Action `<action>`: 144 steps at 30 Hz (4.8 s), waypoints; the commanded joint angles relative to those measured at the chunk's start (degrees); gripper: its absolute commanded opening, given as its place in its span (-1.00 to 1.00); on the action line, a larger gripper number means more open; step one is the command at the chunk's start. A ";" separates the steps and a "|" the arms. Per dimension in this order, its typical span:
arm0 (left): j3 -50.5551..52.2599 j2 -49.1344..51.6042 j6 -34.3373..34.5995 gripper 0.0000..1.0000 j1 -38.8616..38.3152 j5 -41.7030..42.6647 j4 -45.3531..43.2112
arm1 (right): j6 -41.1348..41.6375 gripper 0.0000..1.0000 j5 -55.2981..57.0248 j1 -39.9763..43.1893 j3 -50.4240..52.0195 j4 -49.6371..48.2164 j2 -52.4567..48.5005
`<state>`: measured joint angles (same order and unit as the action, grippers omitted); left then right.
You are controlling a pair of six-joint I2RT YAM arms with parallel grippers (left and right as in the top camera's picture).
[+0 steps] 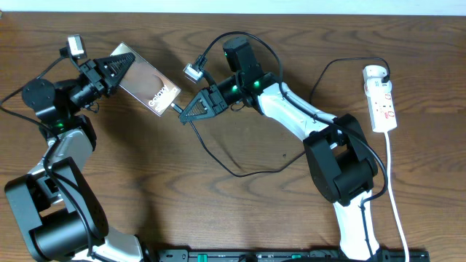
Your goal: Plug charger to phone and switch on socket
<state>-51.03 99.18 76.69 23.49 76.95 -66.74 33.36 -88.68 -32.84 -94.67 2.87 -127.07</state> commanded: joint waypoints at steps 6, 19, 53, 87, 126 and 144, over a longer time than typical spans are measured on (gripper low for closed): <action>-0.50 -0.90 4.63 -0.85 -2.49 7.63 -1.09 | 0.42 -0.98 2.84 0.13 -0.98 -4.42 0.46; -0.52 -0.90 5.27 -0.86 -3.69 10.08 -1.11 | 0.39 -0.98 1.51 0.13 -0.98 -5.31 0.46; -0.68 -0.92 9.27 -0.86 -2.25 8.04 -3.06 | 0.44 -0.98 0.39 0.17 -0.98 -5.70 0.46; -1.84 -0.92 10.23 -0.86 3.19 -0.24 -6.23 | 4.31 -0.98 -0.59 -1.55 -0.98 -8.66 1.51; -1.81 -0.92 10.71 -0.86 2.03 1.66 -6.23 | 8.61 -0.98 -0.57 -2.45 -0.98 -15.54 2.45; -1.81 -0.92 11.61 -0.85 2.03 1.64 -6.23 | 8.55 -0.98 -0.59 -0.57 -0.98 -15.52 2.45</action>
<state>-51.13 99.18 87.09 25.80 77.84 -72.25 41.67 -88.77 -33.56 -94.54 -12.49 -126.63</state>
